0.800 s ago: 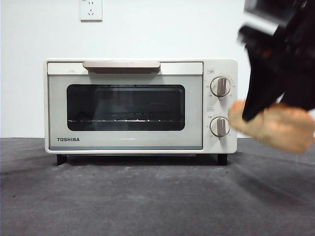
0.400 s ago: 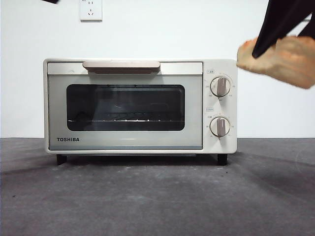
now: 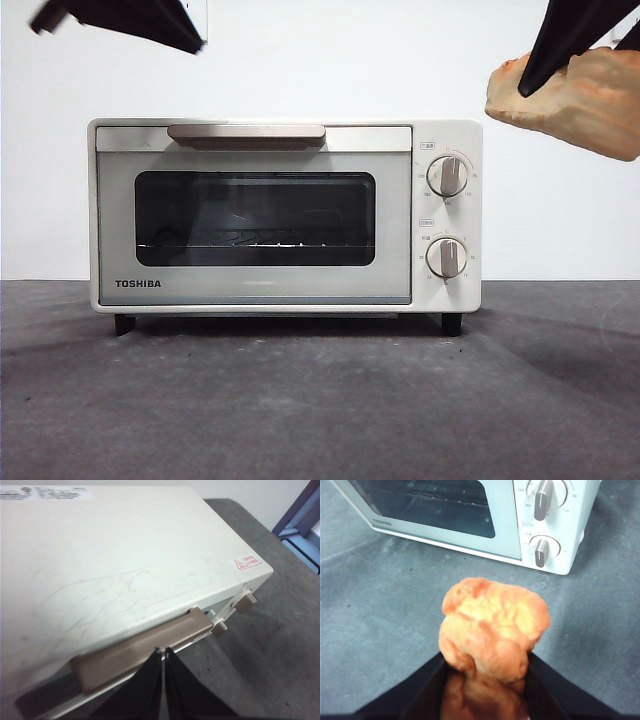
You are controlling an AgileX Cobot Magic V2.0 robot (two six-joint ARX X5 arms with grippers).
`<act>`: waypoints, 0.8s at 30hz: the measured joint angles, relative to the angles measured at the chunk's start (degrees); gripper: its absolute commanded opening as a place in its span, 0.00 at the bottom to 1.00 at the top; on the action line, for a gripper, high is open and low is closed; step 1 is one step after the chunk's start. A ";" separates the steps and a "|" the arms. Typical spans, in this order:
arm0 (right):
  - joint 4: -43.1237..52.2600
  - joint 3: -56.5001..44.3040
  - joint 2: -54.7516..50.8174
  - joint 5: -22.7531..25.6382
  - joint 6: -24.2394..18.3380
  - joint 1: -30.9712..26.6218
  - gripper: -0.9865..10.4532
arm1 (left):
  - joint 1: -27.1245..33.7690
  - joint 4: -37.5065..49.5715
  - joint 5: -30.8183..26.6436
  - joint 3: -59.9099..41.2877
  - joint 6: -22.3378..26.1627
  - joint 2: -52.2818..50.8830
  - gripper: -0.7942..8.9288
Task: The left arm flap open the oven, the right arm pick bread and place it into oven, the left arm flap close the oven
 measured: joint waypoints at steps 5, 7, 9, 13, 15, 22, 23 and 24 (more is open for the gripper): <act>0.00 0.00 0.00 0.00 0.00 0.00 0.26 | -1.88 2.25 -2.80 0.20 1.44 3.67 0.10; 0.00 0.00 0.00 0.00 0.00 0.00 0.26 | -2.40 2.80 -3.69 0.20 2.05 4.70 0.10; 0.02 0.00 0.00 0.00 0.00 0.00 0.26 | -2.86 3.65 -5.07 0.20 2.64 5.46 0.10; 0.00 0.00 0.00 -0.02 0.00 0.00 0.26 | -3.50 5.73 -5.95 0.22 3.34 6.34 0.10; 0.02 0.00 0.00 -0.02 0.00 0.00 0.26 | -3.74 5.86 -5.99 0.24 4.11 6.80 0.10; 0.00 0.00 0.00 0.00 0.00 0.00 0.26 | -3.93 5.75 -6.49 0.24 5.29 9.40 0.10; 0.00 0.00 0.00 0.00 0.00 0.00 0.26 | -4.07 5.77 -6.82 0.24 5.33 9.57 0.10; 0.00 0.00 0.00 0.00 0.00 0.00 0.26 | -4.13 5.79 -6.95 0.24 5.51 9.68 0.10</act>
